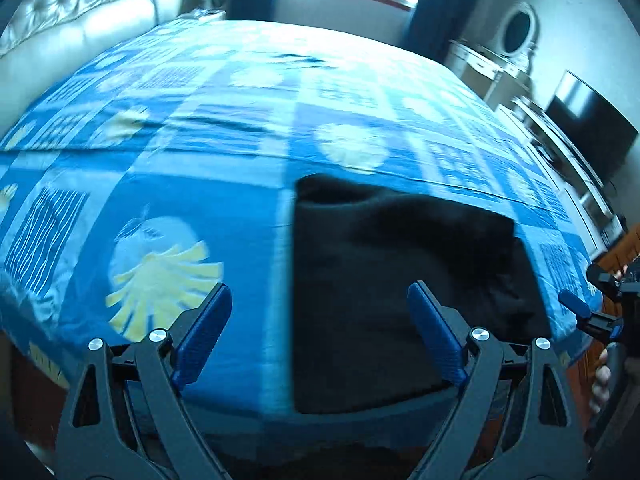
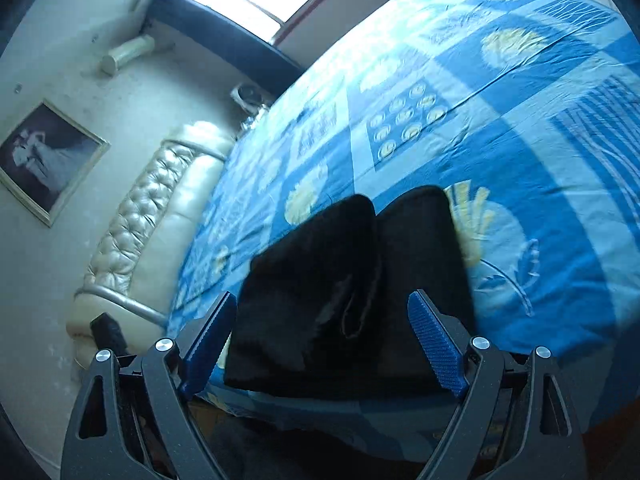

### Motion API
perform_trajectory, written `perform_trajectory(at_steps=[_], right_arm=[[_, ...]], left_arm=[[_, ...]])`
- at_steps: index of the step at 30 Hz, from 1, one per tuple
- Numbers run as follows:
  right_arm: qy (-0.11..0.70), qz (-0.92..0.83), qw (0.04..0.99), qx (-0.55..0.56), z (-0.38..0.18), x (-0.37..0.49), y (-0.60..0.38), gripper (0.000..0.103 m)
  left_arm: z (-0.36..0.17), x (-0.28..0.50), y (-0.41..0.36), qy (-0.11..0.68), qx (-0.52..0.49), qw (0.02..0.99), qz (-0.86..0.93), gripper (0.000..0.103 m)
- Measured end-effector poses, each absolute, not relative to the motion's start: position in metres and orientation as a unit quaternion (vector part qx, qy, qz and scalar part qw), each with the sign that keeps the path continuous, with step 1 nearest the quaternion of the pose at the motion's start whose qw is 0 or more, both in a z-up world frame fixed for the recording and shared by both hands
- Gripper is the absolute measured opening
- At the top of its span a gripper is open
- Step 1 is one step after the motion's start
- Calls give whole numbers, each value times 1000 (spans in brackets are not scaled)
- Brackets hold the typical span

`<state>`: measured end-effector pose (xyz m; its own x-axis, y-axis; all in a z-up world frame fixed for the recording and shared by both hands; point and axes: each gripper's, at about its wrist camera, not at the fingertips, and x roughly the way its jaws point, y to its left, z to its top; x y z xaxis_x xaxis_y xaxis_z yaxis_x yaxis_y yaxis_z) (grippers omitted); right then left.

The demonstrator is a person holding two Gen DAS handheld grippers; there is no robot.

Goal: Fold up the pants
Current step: 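Grasp the folded pants end with the right gripper and lift it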

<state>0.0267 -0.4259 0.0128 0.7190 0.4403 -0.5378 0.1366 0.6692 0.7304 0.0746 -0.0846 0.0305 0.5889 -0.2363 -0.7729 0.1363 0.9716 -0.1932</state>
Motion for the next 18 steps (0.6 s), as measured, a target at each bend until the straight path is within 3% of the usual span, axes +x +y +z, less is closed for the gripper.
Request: perform_trajectory(at_steps=[11, 13, 15, 18], right_arm=[[419, 104, 783, 448, -31, 72, -405, 85], [427, 106, 783, 440, -32, 73, -401, 78], [443, 107, 775, 439, -37, 77, -398, 46], [464, 117, 764, 434, -46, 83, -390, 30]], left_arm=[[-7, 68, -46, 467, -88, 874, -102, 89], [-15, 69, -45, 476, -105, 867, -106, 89], [-19, 68, -45, 479, -112, 864, -109, 89], [-20, 66, -44, 475, -110, 866, -110, 89]])
